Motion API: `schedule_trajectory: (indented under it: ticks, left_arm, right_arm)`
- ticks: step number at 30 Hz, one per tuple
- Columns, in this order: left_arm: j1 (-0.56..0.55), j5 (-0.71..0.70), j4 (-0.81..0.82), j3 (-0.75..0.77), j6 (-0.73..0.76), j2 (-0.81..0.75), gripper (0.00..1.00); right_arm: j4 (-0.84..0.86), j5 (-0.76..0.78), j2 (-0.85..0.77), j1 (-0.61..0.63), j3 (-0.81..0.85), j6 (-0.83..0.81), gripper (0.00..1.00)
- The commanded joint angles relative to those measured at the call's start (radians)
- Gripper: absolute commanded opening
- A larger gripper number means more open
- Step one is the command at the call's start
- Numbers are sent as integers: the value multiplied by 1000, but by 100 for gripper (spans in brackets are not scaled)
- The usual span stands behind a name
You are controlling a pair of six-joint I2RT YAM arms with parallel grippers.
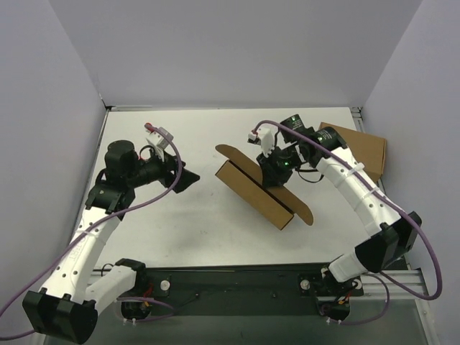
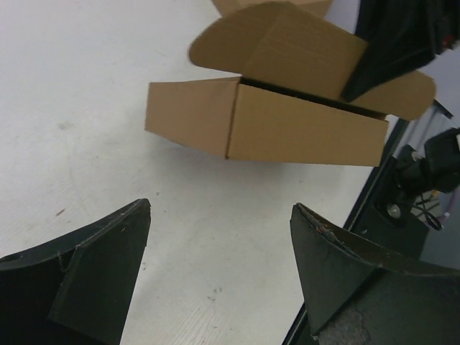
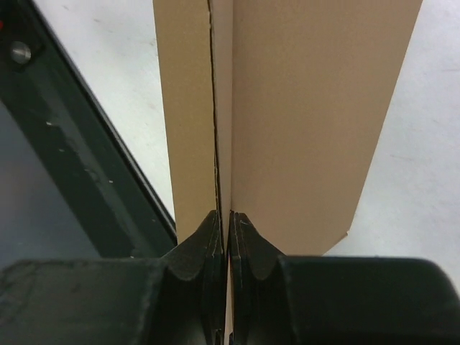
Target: Fold the paper box
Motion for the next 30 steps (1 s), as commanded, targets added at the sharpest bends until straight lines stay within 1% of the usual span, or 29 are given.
schedule_trajectory:
  ticks: [1,2,4,11,14,17,18,20,23,25,27,30]
  left_arm:
    - [-3,244,122,50,13,39,89]
    - [-5,284,132,59,7,46,89]
    - [-2,296,147,73,12,68,89]
    - [30,235,138,100,41,154,90]
    - [32,224,162,77,29,209,90]
    - [32,253,216,39,-9,244,90]
    - [32,267,254,25,-32,250,90]
    - [32,261,277,2,-45,263,90]
    - [43,200,300,8,-46,267,90]
    - [52,168,354,21,-68,272,90]
    - [52,160,371,44,-57,293,90]
    - [52,190,379,87,-42,333,90]
  right_arm:
    - [-129,-302,95,-49,102,-16,2]
    - [-142,-320,110,-56,119,-19,2]
    - [-189,-373,156,-70,156,-42,2]
    - [-278,-452,284,-98,254,-89,3]
    - [-286,-449,311,-99,273,-94,3]
    - [-285,-439,321,-99,277,-96,4]
    - [-283,-427,322,-99,277,-96,3]
    - [-283,-389,325,-95,279,-88,4]
    - [-286,-341,342,-79,288,-80,4]
    - [-301,-326,359,-69,307,-85,4]
    - [-315,-324,371,-61,320,-94,4]
    - [-317,-332,373,-55,331,-103,4]
